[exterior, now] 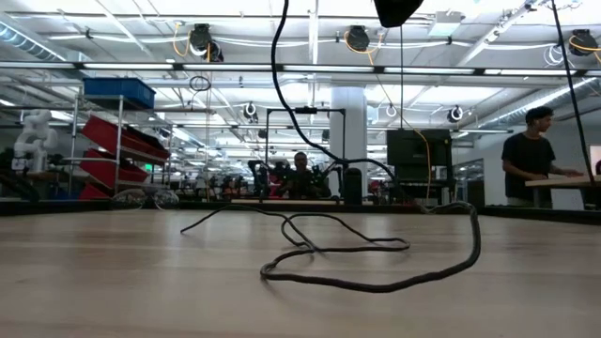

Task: Coil cords
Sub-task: Coil the black wire onto the spool

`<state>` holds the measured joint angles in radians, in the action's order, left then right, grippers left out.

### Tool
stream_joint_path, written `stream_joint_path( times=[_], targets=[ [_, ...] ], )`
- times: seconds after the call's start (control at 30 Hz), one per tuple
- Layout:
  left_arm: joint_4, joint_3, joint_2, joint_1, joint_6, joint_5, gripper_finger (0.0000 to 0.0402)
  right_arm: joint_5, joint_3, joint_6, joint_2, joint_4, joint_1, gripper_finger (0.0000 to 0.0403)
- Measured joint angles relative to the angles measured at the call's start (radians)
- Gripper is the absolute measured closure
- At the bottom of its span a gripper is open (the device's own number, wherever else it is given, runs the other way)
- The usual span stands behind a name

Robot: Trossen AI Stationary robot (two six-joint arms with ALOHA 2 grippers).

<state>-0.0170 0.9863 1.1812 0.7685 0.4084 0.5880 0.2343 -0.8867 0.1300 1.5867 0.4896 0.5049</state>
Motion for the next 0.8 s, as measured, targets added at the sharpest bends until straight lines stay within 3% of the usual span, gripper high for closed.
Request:
stream_joint_path(
  times=[0.33,0.57,0.8],
  targets=[
    [-0.015,0.000,0.000,0.012,0.000,0.030,0.0400,-0.058,-0.001,0.070,0.043,0.019,-0.009,0.0188],
    [-0.015,0.000,0.001,0.019,-0.003,0.042,0.0400,0.016,-0.049,0.049,0.153,0.030,-0.025,0.0170],
    [-0.016,0.000,0.001,0.019,0.040,0.050,0.0400,0.022,-0.102,0.033,0.200,0.039,-0.040,0.0186]
  ],
)
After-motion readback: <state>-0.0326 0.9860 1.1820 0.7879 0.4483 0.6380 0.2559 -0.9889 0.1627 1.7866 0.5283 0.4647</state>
